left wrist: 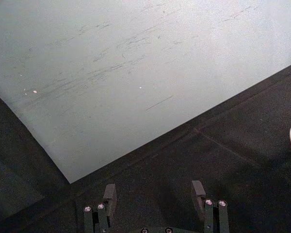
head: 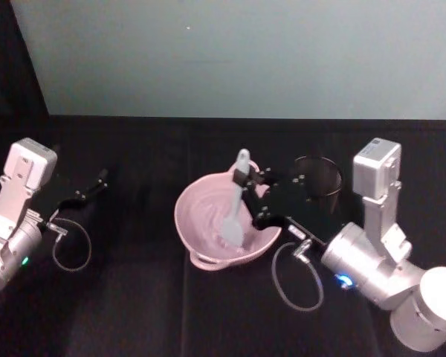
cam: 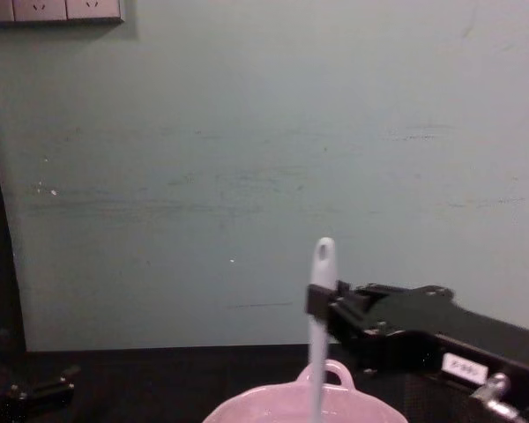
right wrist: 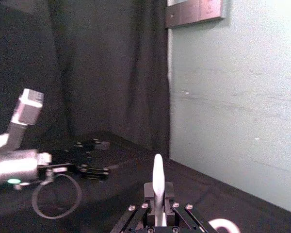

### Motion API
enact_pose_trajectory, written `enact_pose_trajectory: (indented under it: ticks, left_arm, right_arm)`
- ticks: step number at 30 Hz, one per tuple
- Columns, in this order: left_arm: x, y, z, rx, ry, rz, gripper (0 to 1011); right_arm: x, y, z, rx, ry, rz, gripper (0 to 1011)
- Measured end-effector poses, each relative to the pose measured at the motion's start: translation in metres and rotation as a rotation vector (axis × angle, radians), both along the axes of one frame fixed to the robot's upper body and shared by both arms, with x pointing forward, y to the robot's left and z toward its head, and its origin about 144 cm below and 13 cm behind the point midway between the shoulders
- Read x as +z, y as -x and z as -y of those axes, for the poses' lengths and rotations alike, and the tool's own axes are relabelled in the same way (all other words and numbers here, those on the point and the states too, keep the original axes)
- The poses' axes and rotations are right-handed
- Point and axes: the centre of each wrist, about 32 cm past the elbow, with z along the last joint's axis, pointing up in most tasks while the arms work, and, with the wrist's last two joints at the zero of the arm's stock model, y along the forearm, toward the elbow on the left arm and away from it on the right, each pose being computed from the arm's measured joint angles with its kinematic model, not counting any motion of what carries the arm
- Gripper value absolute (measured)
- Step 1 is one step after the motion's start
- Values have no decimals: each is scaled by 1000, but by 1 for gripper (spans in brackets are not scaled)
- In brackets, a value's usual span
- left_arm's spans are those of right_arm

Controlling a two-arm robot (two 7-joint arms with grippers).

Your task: Use the one hand to pick up the spoon and stir the clear water in the bowl.

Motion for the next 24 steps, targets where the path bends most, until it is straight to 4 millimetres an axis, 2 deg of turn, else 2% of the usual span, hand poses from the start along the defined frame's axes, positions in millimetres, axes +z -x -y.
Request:
enact_pose_trajectory:
  ticks: [6, 13, 19, 24]
  left_arm:
    - [0, 0, 0, 0, 0, 0, 1011]
    - [0, 0, 0, 0, 0, 0, 1011]
    - [0, 0, 0, 0, 0, 0, 1011]
    - [0, 0, 0, 0, 0, 0, 1011]
  right_arm:
    - [-1, -3, -19, 34, -31, -5, 111]
    - [-9, -28, -42, -35, -26, 18, 111]
    - [-13, -45, -43, -124, -8, 55, 111]
    - [-13, -53, -31, -208, 9, 88, 111]
